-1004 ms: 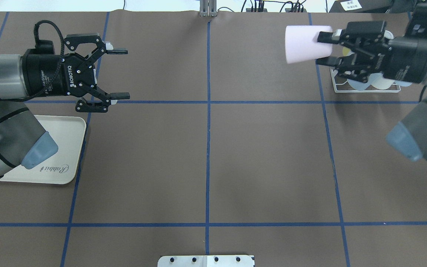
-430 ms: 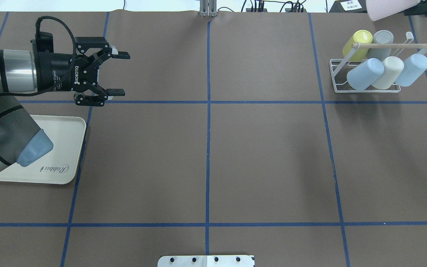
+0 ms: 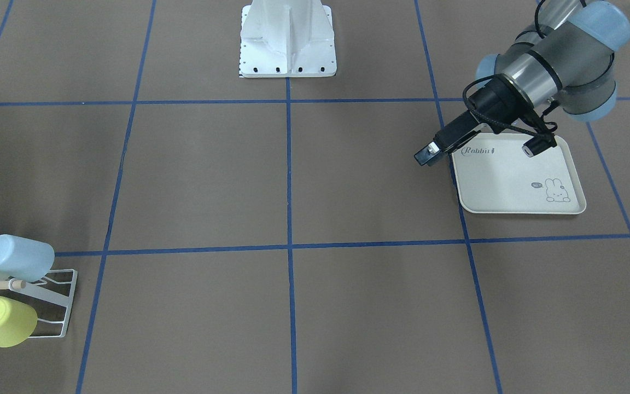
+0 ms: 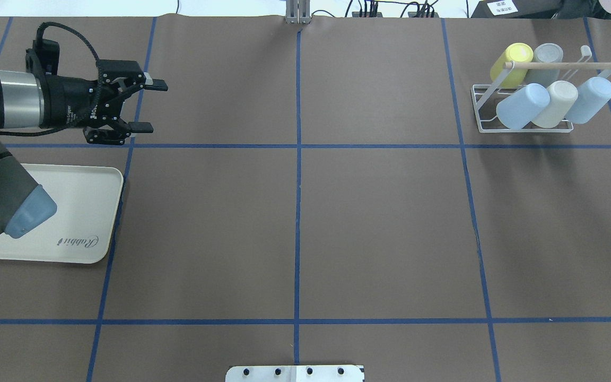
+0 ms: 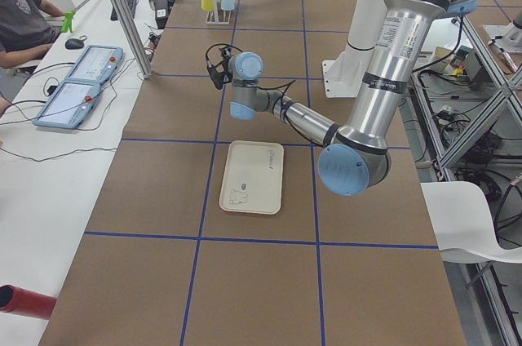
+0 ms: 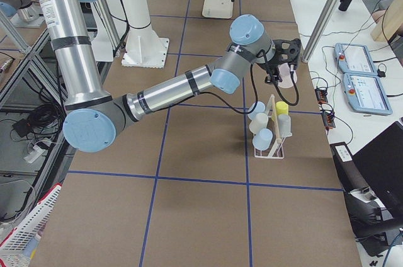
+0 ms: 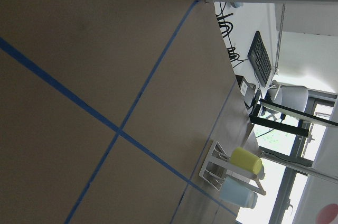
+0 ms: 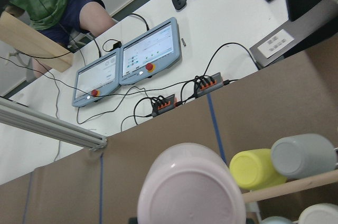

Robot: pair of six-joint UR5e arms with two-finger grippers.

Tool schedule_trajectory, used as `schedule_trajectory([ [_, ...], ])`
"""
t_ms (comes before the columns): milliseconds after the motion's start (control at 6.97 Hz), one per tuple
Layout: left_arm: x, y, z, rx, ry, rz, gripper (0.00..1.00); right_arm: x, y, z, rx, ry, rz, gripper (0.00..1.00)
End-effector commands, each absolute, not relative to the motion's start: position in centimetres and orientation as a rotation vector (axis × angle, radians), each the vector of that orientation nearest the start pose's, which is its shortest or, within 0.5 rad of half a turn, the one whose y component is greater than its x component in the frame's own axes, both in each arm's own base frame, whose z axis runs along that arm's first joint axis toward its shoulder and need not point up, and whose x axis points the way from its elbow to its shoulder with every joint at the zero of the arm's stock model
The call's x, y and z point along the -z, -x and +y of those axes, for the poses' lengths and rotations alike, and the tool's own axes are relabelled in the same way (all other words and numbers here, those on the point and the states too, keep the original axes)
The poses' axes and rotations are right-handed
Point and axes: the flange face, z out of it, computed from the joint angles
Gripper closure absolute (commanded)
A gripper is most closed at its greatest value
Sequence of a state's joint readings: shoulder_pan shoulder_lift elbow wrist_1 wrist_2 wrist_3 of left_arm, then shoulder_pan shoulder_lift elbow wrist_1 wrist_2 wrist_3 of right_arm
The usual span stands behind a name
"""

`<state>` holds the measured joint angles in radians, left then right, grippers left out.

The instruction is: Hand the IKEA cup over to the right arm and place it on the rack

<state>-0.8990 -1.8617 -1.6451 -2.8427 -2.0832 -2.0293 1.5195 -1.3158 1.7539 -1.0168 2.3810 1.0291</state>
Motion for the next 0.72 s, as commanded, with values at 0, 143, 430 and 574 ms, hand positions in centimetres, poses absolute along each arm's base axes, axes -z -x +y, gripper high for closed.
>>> schedule_trajectory([
  [0, -36.3, -27.0, -52.1, 0.613, -0.087, 1.529, 0.00, -38.7, -6.1, -62.2, -0.343, -0.393, -0.945, 0.71],
  [143, -37.0, -26.1, -53.3, 0.592, -0.143, 1.452, 0.00, -40.3, -6.7, -65.2, -0.331, -0.367, -0.921, 0.71],
  [430, -37.9, -24.6, -54.9, 0.566, -0.204, 1.344, 0.00, -43.5, -5.7, -70.9, -0.317, -0.279, -0.902, 0.71],
  [574, -38.3, -24.0, -55.0, 0.572, -0.210, 1.335, 0.00, -44.9, -3.2, -71.8, -0.285, -0.242, -0.891, 0.71],
])
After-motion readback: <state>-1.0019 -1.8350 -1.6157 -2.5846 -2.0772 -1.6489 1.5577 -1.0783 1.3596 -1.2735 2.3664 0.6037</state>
